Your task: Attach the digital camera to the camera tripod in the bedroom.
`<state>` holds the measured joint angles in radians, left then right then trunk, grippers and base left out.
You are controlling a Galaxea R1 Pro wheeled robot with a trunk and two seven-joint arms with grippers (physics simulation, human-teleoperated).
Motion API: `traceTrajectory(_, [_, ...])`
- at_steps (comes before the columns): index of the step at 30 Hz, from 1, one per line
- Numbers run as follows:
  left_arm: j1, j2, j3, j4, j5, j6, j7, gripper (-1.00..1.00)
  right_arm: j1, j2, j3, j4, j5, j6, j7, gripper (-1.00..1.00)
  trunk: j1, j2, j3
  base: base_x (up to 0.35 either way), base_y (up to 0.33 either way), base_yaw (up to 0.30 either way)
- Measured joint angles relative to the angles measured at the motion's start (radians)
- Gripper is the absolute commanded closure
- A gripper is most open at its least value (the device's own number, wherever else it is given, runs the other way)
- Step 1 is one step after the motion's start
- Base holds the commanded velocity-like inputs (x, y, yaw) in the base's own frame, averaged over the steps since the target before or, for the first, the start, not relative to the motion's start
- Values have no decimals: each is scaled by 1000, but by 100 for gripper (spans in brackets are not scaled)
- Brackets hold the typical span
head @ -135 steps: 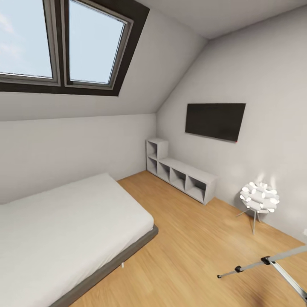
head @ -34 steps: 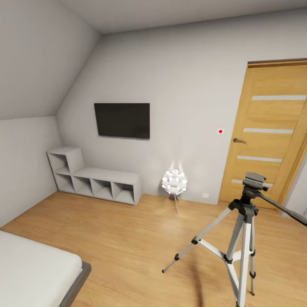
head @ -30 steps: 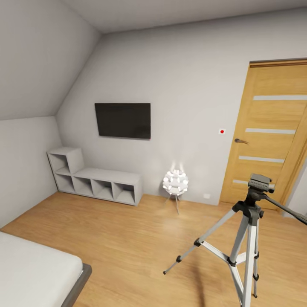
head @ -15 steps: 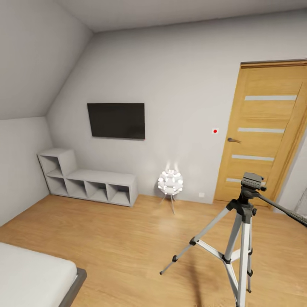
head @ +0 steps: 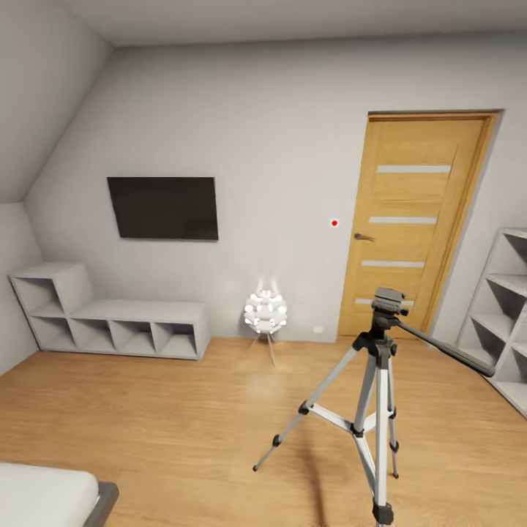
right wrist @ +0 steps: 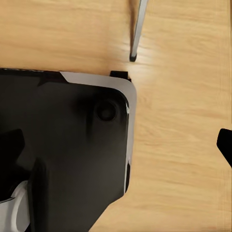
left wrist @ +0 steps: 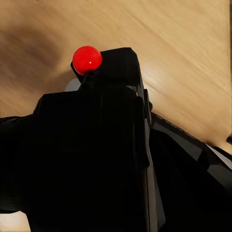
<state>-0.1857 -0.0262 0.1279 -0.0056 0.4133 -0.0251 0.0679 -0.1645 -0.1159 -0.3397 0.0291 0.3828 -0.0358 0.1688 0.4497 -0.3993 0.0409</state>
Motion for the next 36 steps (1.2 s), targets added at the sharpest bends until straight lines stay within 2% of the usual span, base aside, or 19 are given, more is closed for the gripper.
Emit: traceTrajectory(36, [0,2,0,0,1,0,0,100,0,2,1,0,1,-2,0,-100,0,0,0,0,0,-285])
